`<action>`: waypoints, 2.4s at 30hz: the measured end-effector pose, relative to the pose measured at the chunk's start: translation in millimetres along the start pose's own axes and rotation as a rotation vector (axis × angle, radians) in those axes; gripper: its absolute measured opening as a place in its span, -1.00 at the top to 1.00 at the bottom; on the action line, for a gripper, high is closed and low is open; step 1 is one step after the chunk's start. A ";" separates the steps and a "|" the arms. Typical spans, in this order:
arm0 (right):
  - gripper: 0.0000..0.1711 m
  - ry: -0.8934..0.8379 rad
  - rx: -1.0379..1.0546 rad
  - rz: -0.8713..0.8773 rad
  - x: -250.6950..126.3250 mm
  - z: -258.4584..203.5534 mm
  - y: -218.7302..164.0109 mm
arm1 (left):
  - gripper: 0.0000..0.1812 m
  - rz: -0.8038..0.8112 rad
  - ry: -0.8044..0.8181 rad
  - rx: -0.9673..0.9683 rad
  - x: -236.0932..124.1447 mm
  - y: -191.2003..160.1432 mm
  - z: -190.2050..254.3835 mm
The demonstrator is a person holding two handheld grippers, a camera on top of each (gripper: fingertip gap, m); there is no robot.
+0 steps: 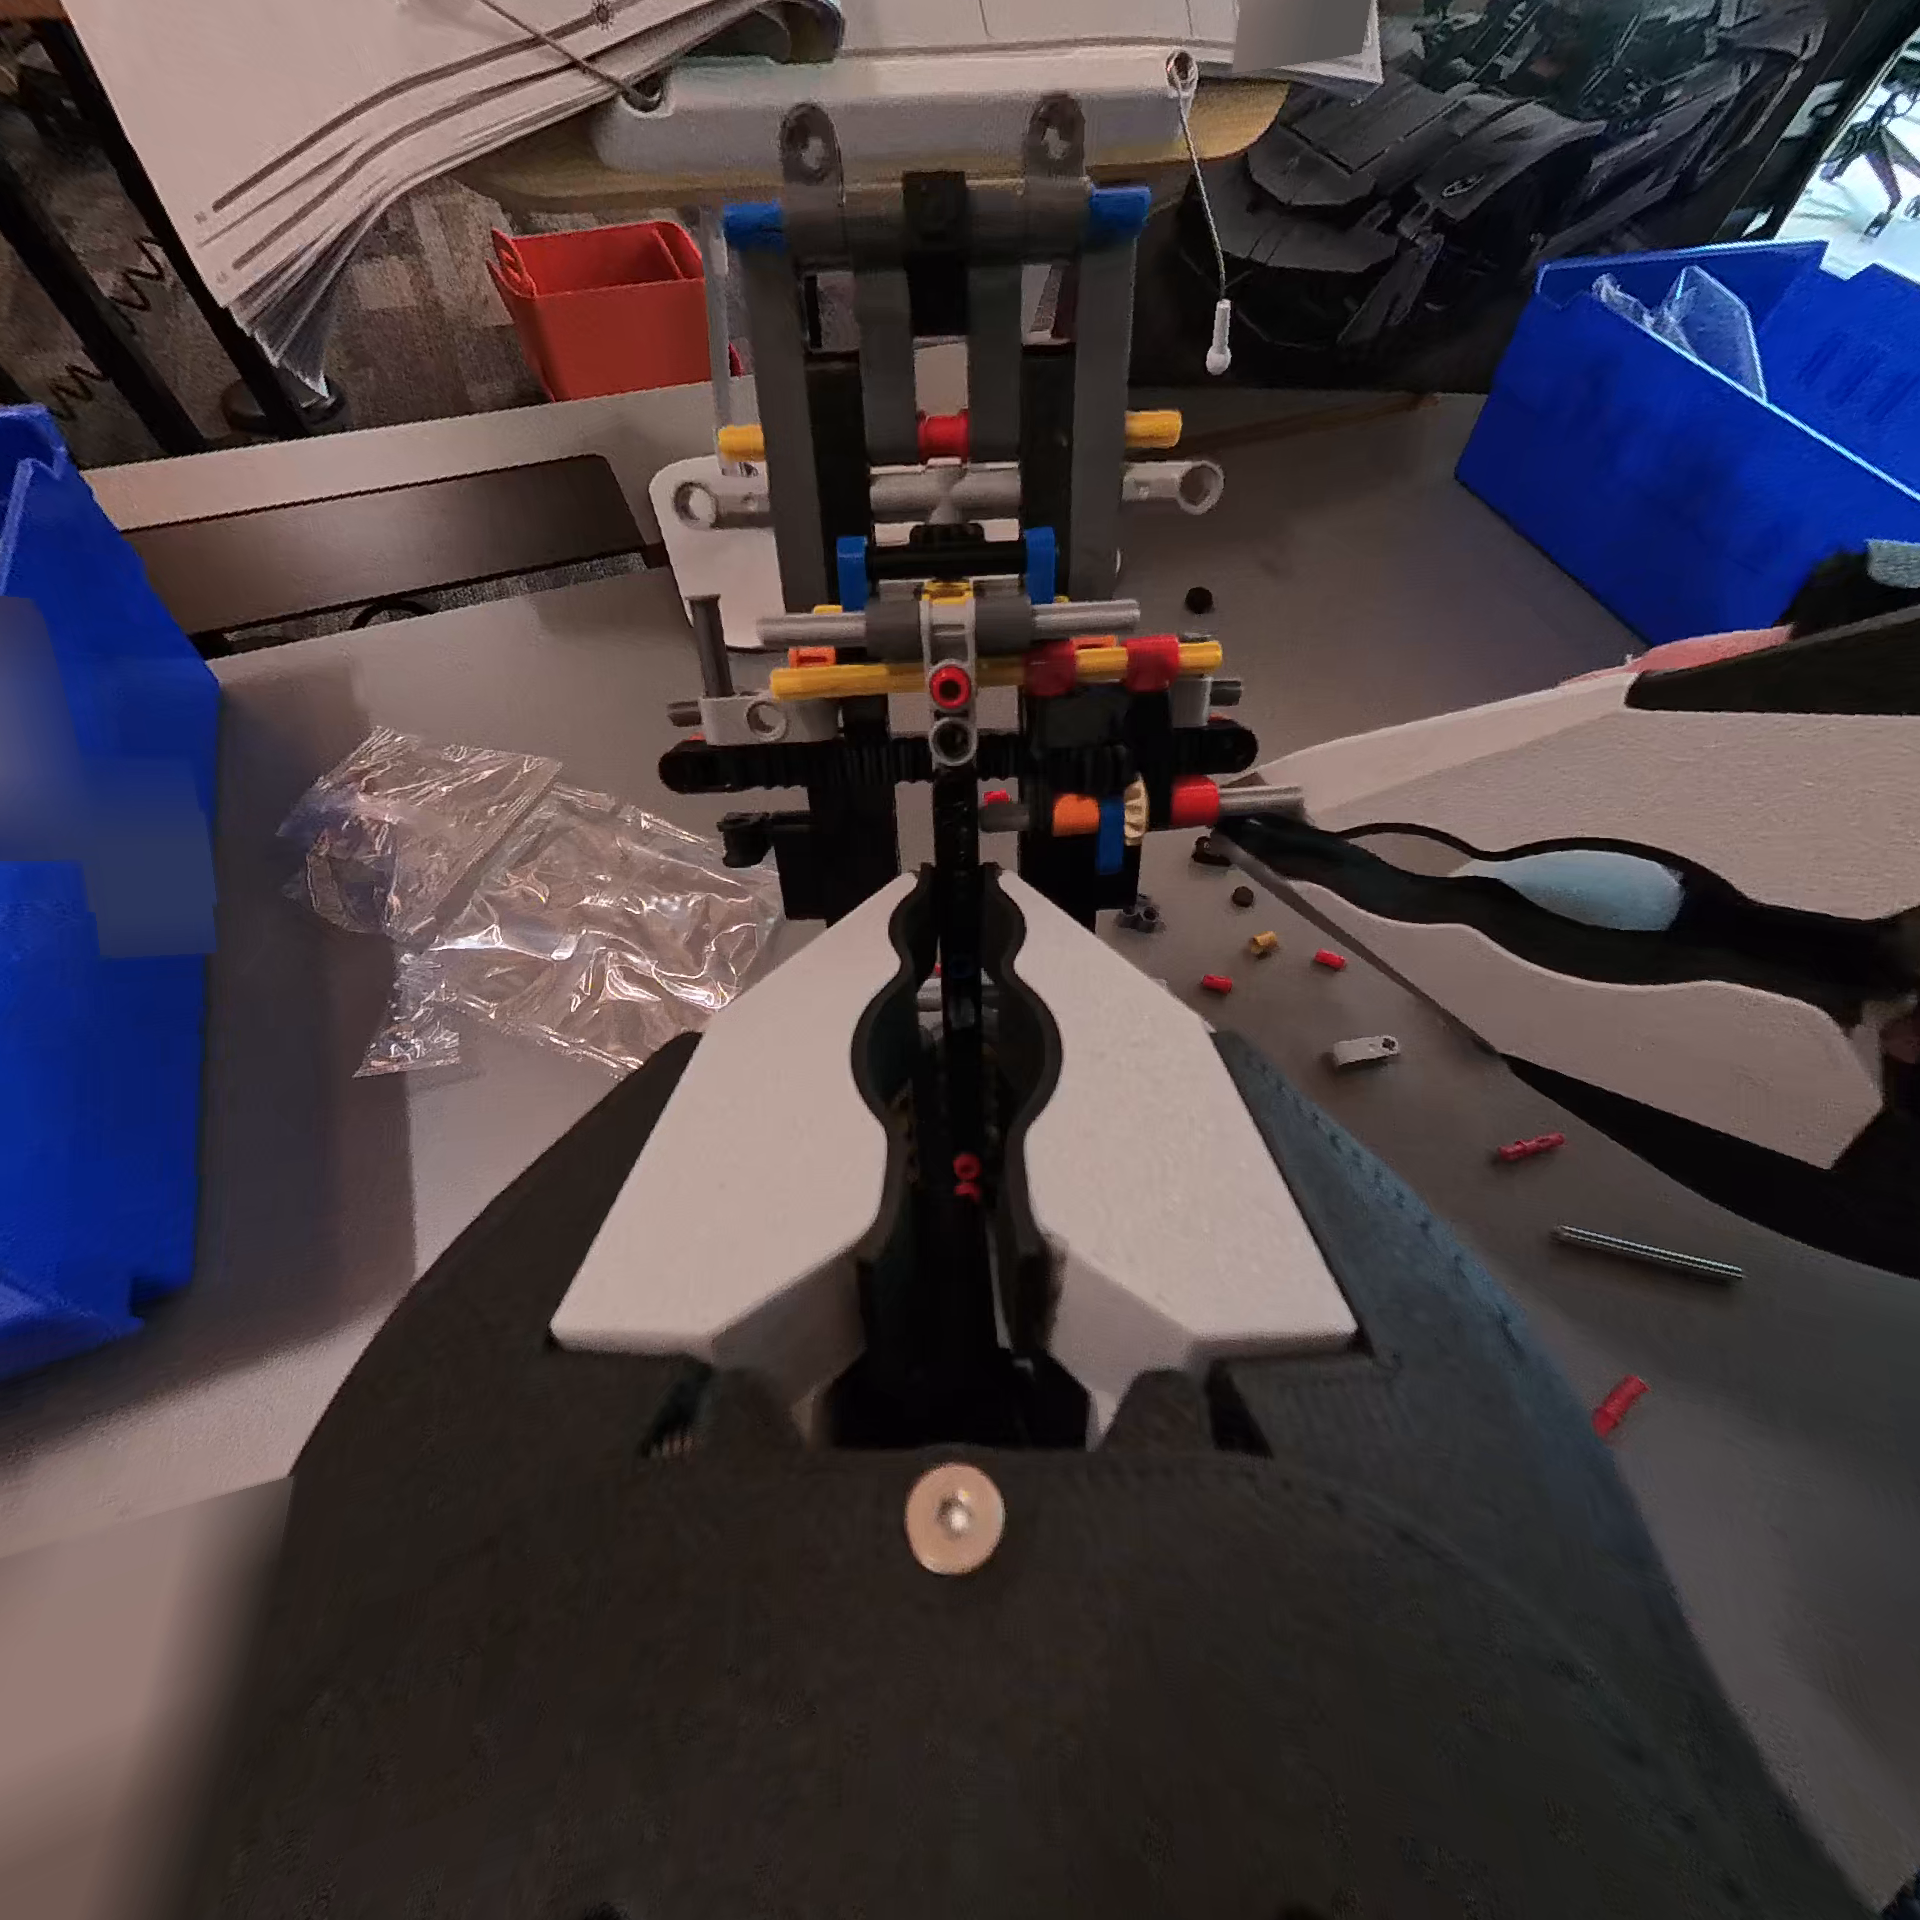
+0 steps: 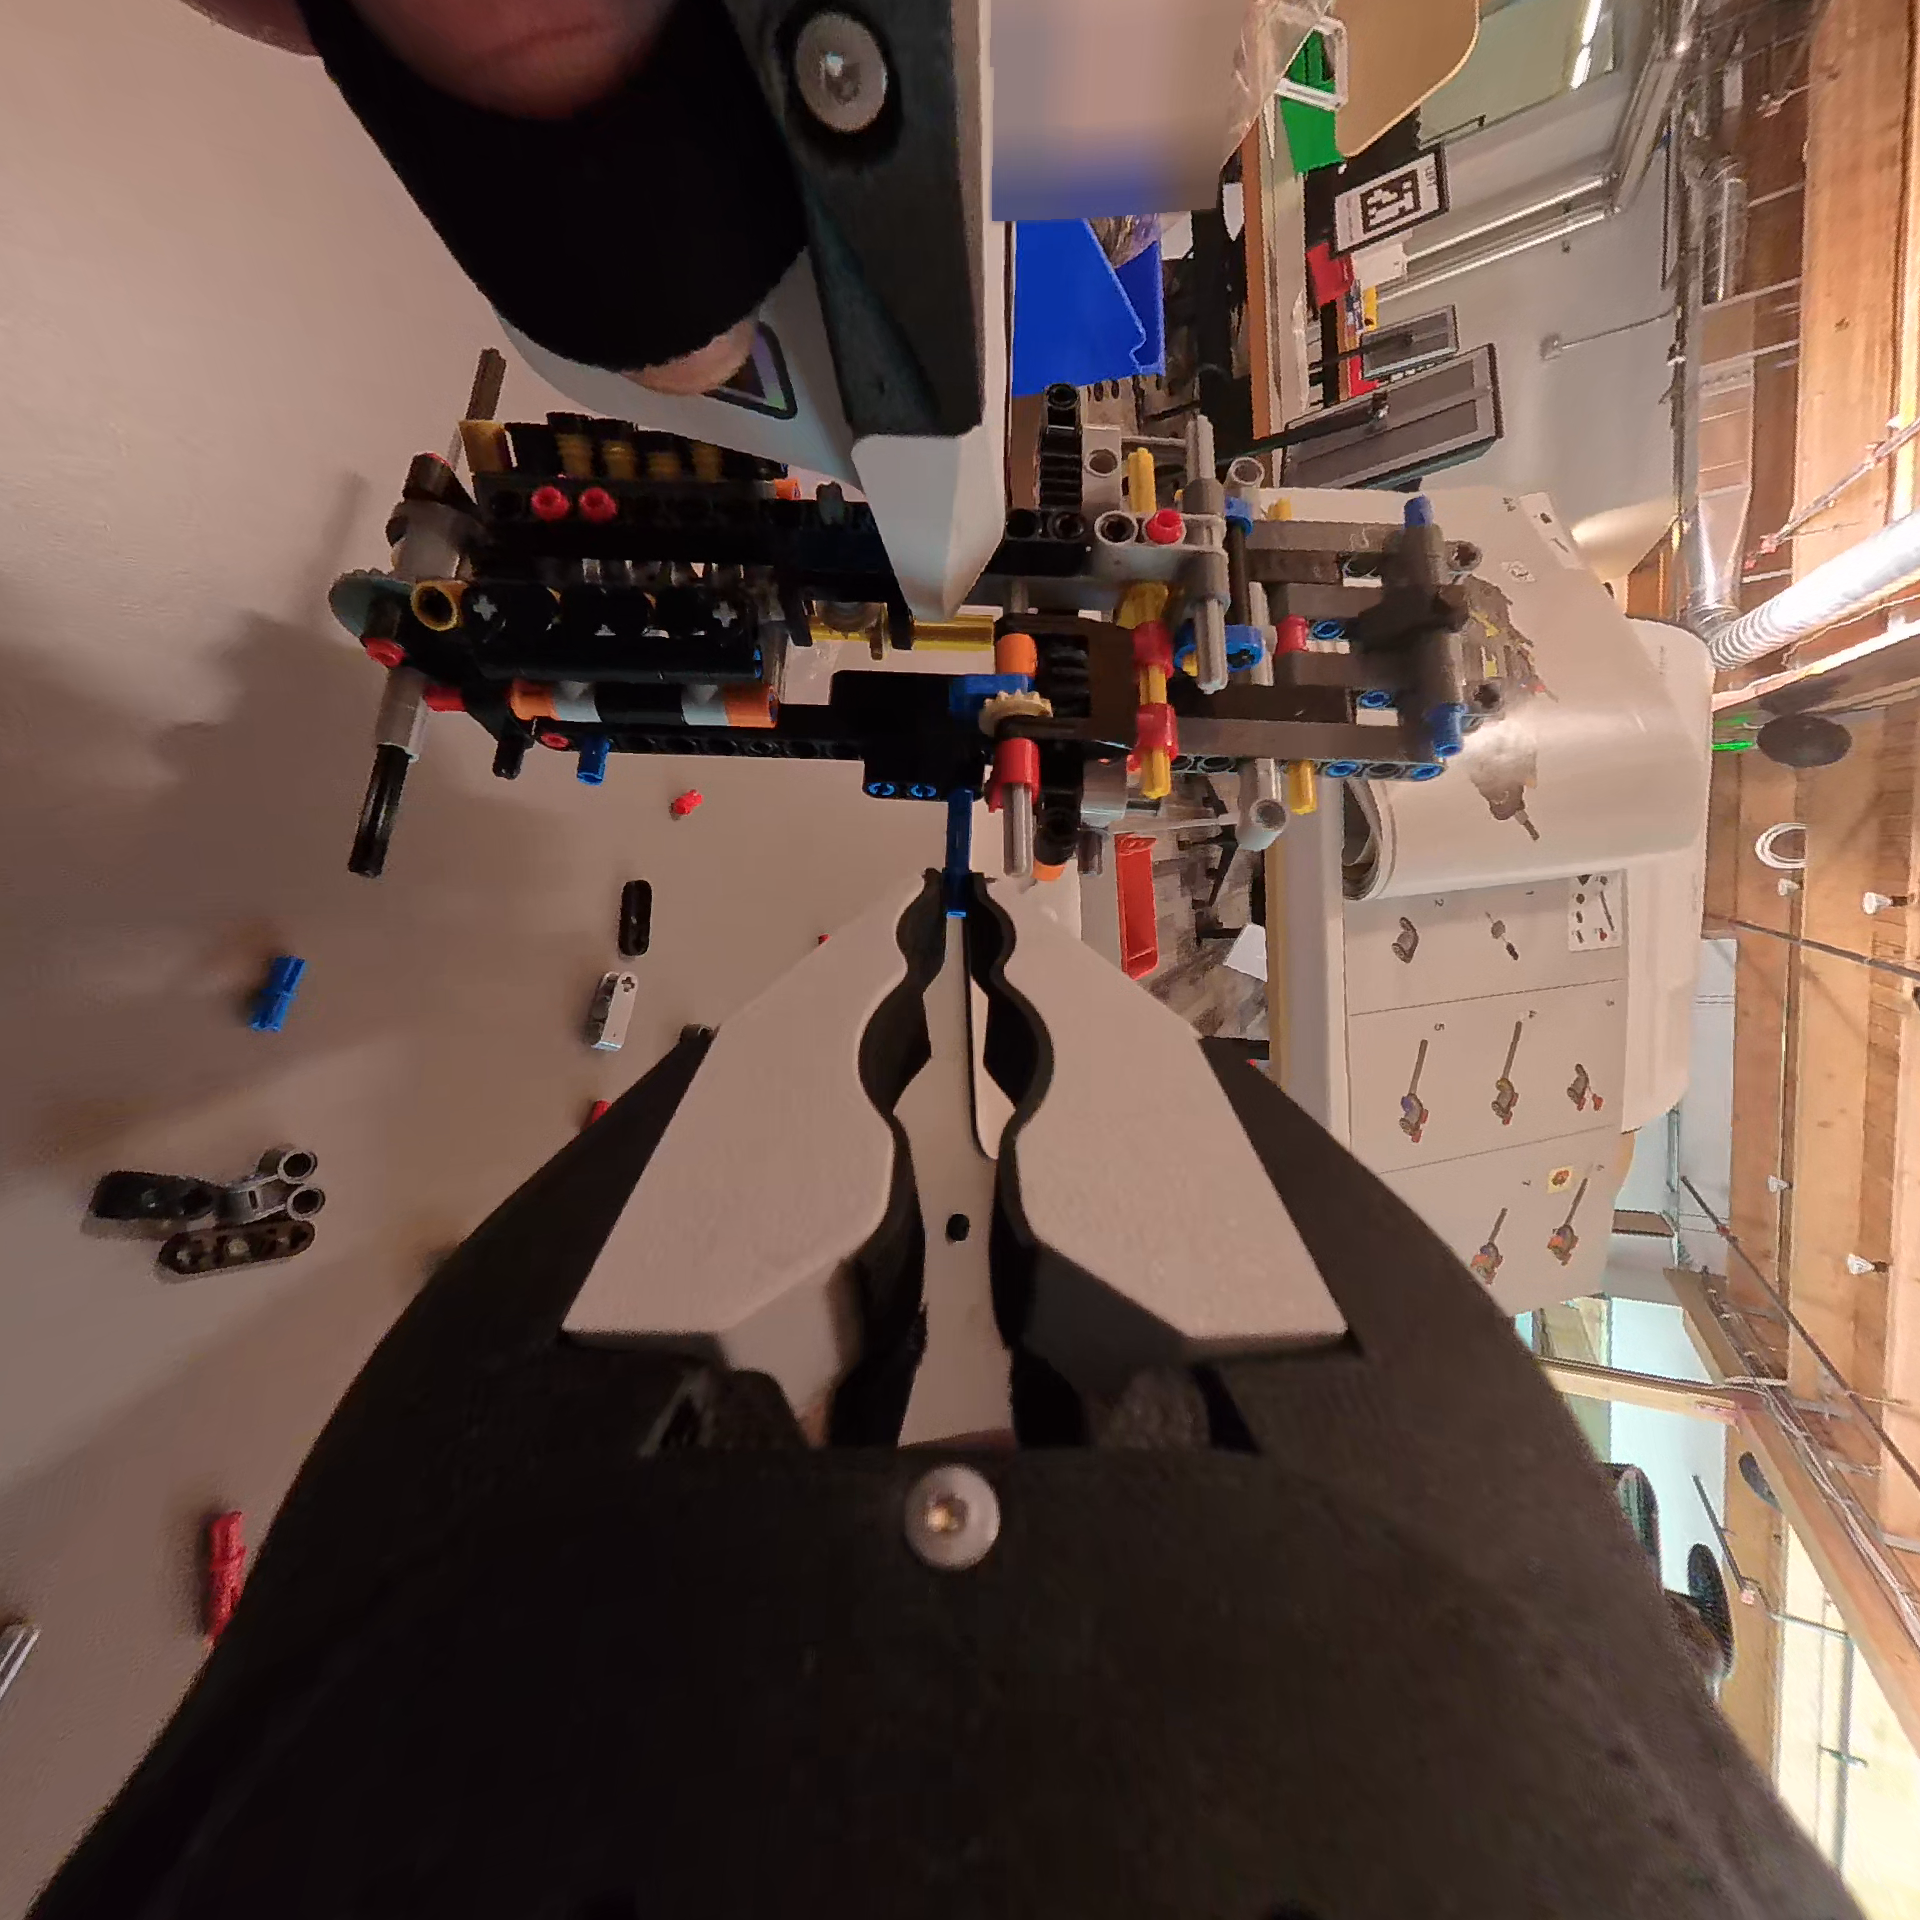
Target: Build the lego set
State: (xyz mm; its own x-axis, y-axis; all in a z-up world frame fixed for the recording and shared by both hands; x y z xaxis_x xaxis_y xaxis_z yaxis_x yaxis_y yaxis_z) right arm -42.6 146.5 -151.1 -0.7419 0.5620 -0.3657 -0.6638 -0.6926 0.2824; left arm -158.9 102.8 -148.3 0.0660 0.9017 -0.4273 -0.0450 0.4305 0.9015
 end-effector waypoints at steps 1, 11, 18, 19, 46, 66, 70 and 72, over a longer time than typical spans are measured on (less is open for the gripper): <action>1.00 -0.001 0.000 -0.002 0.0 0.0 -0.5 | 0.93 -0.003 0.000 0.004 0.0 0.1 0.6; 0.99 0.034 0.062 -0.037 -1.6 -0.4 -1.8 | 0.92 -0.023 0.066 0.103 0.8 1.6 11.3; 0.99 0.043 0.133 -0.017 -1.9 -2.6 -4.0 | 0.93 -0.034 0.094 0.143 0.7 3.1 14.6; 0.99 0.044 0.142 -0.013 -1.9 -2.6 -4.7 | 0.93 -0.035 0.093 0.143 0.6 2.9 14.8; 0.99 0.528 0.763 0.137 29.2 -54.9 -16.0 | 0.92 -0.472 0.077 0.301 0.8 -34.0 0.0; 1.00 0.600 0.701 -0.001 46.4 -89.7 -18.5 | 0.89 -0.580 -0.007 0.235 18.7 -63.0 -17.4; 0.99 0.606 0.705 -0.003 43.3 -89.0 -22.2 | 0.82 -0.523 -0.001 0.194 -11.9 -57.1 -35.7; 0.99 0.611 0.701 -0.006 42.1 -89.5 -23.2 | 0.81 -0.508 0.022 0.186 -28.4 -58.8 -45.9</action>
State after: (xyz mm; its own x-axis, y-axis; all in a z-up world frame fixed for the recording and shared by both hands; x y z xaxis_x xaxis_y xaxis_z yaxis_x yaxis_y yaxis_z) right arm -49.9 145.8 -252.4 -0.6921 0.0912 -0.7161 -0.7205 -0.1472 0.6776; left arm -203.9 53.7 -192.3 0.0122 0.5831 -0.8123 0.1647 0.8001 0.5768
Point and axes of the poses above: each gripper's, where its closed fingertips meet, x out along the fingers, y out of its top, z = x × y across the jaws, the point moved 9 cm from there along -x, back along the fingers, and after that the axes turned 2 degrees about -y, right-handed, at the moved point
